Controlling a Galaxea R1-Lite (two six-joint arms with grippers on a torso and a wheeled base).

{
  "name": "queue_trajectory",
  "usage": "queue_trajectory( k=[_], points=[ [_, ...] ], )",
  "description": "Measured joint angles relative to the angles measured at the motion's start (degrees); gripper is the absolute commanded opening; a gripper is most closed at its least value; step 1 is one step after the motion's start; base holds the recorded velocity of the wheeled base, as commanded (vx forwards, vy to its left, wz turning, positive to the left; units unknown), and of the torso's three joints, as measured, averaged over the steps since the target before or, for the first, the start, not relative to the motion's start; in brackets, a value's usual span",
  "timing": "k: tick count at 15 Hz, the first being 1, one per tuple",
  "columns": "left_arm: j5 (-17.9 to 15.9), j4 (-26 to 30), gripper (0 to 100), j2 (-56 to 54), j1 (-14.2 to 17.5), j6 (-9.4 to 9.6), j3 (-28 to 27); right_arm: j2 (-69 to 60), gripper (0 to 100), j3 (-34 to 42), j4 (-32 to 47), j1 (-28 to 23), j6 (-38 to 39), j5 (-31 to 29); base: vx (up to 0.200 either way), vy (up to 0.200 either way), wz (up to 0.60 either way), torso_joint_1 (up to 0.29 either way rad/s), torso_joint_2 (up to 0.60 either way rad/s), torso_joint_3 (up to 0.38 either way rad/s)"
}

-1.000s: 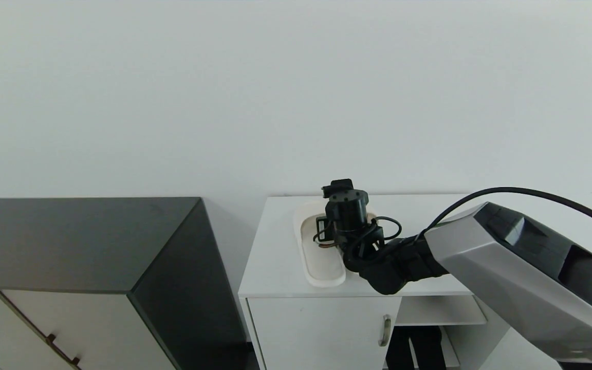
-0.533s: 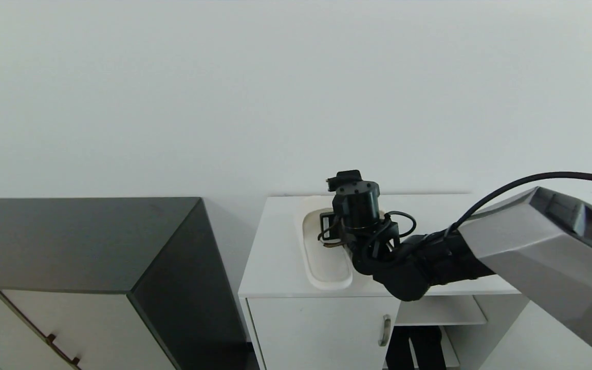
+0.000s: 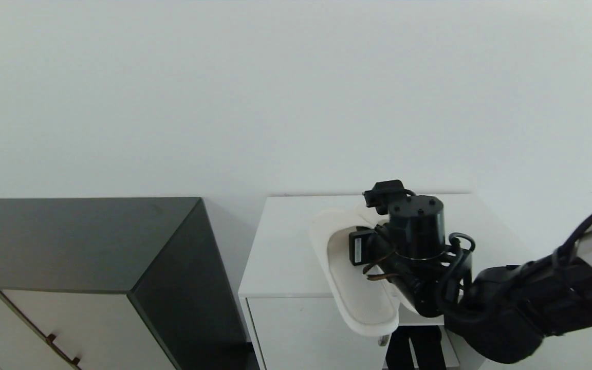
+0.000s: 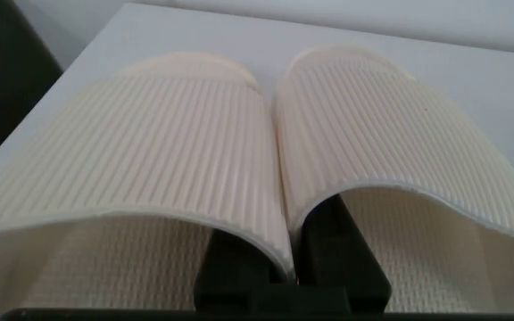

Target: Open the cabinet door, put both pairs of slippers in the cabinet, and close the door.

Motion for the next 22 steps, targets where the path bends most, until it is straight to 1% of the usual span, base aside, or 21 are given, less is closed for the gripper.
queue_trajectory(
  k=[2,3,10,21,22],
  points=[
    [0.04,0.0,0,0.0,0.0,-0.13,0.0,-4.67,0,5.27,-0.51,0.11,-0.04,5.21,0.0,0.0,0.0,0.0,0.0,0.0],
    [0.02,0.0,0,0.0,0.0,-0.13,0.0,-6.21,0,6.84,-0.49,-0.02,-0.06,6.17,0.0,0.0,0.0,0.0,0.0,0.0],
    [0.06,0.0,0,0.0,0.0,-0.16,0.0,-7.95,0,8.48,-0.93,-0.4,-0.06,6.06,0.0,0.0,0.0,0.0,0.0,0.0],
    [0.0,0.0,0,0.0,0.0,-0.22,0.0,-6.99,0,8.74,-0.98,-0.49,-0.15,6.0,-0.2,0.0,0.0,0.001,0.0,0.002],
    [-0.02,0.0,0,0.0,0.0,-0.2,0.0,-6.9,0,8.85,-0.93,-0.49,-0.15,6.02,0.0,0.0,0.0,0.0,0.0,0.0]
  ],
)
